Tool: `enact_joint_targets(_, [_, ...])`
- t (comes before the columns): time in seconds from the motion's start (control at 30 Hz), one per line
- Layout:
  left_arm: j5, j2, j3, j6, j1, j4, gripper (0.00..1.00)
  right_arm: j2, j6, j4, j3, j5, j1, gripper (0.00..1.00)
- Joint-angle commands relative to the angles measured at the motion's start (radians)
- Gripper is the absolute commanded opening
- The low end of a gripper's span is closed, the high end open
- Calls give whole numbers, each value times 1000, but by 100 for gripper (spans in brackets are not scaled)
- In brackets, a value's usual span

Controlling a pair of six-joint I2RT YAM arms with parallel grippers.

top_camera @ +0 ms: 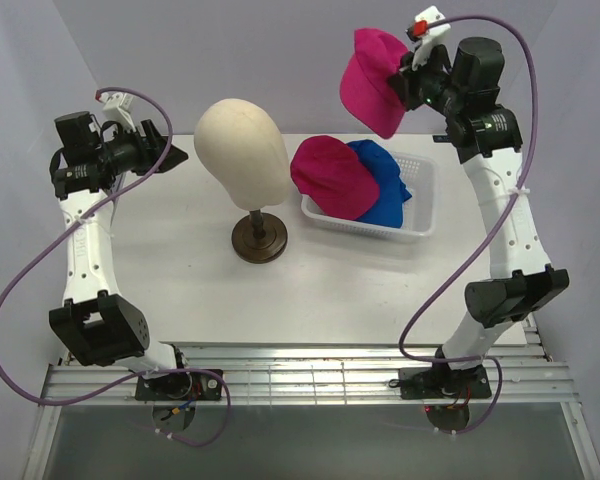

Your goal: Stack the hats

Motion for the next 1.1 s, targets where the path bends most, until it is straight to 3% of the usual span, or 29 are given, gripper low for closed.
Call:
enact_joint_targets(0.0, [33,-56,55,7,0,-21,66,33,-27,135,191,-153,118,8])
enact_joint_targets(0.17, [33,-59,60,-10,0,-22,66,30,45,538,74,-372,226,8])
enact_joint_targets(0.3, [33,-68,54,-10,0,-21,66,71,42,636,83,-427,339,8])
enact_joint_targets(0.47, [18,-88,55,-10,0,-22,66,214,-1,555,227,-448,404,8])
enact_joint_targets(0.7, [-22,-99,99,41,2,-92,65,156,-207,427,105,-449,482,8])
enact_joint_targets(0.87, [-60,-106,153,134,7,-200,53,142,-303,324,85,-437,485,8])
enact_joint_targets(1.07, [-94,-114,218,214,13,-310,52,103,-368,286,45,-457,487,8])
